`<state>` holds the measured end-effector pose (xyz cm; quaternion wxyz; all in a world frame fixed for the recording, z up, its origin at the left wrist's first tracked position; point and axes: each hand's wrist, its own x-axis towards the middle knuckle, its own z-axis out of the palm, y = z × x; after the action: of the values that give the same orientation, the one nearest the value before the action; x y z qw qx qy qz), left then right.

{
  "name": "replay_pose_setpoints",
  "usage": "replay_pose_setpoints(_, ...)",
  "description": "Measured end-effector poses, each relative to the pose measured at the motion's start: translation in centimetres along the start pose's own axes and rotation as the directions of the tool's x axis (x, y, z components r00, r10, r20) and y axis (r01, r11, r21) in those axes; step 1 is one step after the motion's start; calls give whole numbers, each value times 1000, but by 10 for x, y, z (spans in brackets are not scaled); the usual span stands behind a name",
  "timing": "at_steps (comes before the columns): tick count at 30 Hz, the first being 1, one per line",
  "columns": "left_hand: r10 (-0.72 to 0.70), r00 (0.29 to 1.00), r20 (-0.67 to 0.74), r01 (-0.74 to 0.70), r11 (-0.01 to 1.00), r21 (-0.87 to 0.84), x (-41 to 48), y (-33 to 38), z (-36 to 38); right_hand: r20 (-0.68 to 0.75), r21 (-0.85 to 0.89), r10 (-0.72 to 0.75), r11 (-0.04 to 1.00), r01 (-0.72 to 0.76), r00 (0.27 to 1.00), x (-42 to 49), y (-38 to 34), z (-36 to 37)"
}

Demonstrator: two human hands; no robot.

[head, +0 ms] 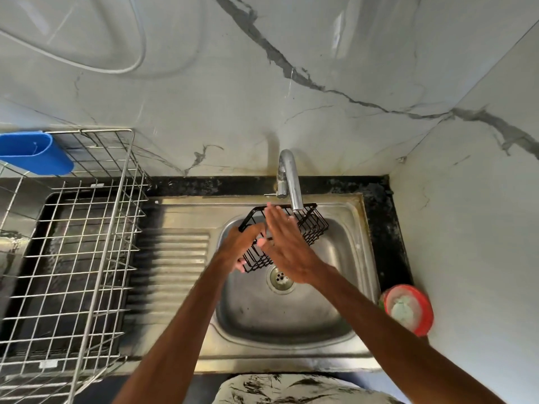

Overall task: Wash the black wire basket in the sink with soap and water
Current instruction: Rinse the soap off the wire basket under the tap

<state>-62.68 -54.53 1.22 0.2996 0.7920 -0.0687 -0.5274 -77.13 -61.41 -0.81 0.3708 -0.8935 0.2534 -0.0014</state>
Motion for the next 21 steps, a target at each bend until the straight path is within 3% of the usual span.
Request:
replay_pose_setpoints(5,12,1000,4,-12,1000,8,-3,1,-8,-40,-9,-90,996,90,995,5,8,-5)
replay_pose_setpoints(7,-1,1000,29,1,1000,25,-11,3,-12,-48,47,59,997,-57,997,12,33,-10)
replay_pose_setpoints(10,-1,997,73,-2,999,45,-12,3,-15,-52,143,349,930,-339,936,17,75,-21)
replay_pose_setpoints(15,23,997,77,-30,995,91,-15,5,-13,49,153,567,810,-567,823,19,98,-25)
replay_pose_setpoints(18,24,998,61,-29,997,73,-13,5,-14,-18,91,517,853,-513,856,27,68,-22)
replay_pose_setpoints(21,45,998,44,-48,997,68,-14,6,-12,-24,117,326,940,-321,945,28,17,-12)
